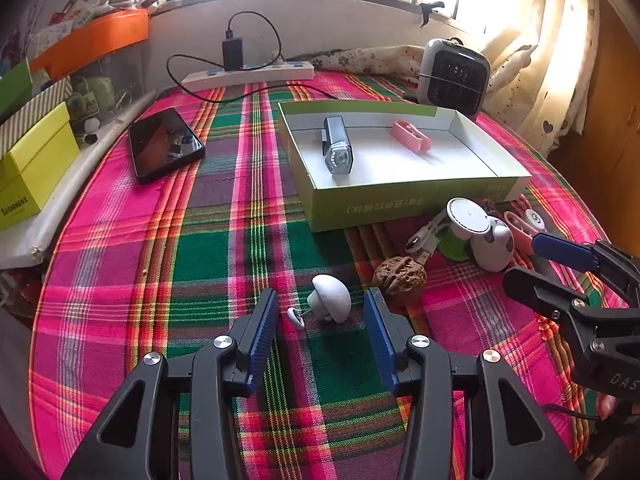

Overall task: Organize objects
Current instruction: 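Grasp the white mushroom-shaped object with the left tool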

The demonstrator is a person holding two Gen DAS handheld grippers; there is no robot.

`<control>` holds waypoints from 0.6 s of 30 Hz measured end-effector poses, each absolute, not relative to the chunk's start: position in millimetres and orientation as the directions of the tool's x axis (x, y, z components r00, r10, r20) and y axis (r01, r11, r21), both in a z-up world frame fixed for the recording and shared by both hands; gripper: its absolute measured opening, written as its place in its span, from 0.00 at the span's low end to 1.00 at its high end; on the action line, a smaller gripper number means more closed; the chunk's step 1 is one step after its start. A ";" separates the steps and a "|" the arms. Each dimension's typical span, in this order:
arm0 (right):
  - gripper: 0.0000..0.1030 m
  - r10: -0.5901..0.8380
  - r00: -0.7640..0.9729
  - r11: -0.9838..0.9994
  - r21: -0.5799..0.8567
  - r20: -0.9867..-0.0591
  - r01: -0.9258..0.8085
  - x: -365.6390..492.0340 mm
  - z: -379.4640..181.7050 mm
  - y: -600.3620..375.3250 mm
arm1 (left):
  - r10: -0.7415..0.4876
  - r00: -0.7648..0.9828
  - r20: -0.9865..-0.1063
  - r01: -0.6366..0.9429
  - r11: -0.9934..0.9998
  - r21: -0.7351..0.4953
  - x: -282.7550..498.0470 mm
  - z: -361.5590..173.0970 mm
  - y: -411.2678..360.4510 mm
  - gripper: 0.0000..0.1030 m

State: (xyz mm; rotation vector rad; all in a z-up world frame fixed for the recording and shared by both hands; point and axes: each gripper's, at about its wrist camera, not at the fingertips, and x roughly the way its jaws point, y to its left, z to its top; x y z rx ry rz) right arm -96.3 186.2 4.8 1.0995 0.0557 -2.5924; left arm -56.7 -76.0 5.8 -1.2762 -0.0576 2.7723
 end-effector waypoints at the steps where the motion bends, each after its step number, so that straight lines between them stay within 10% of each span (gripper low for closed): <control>1: 0.62 -0.280 -0.649 -0.947 0.091 -0.707 0.309 -96.9 4.6 185.8 | 0.093 -0.648 -0.756 -0.064 -0.996 -0.068 -56.7 5.8 -75.7 0.42; 18: 0.62 -0.297 -0.621 -0.924 0.054 -0.726 0.378 -103.4 4.3 155.5 | 0.116 -0.646 -0.754 -0.057 -0.993 -0.104 -62.2 4.4 -94.9 0.28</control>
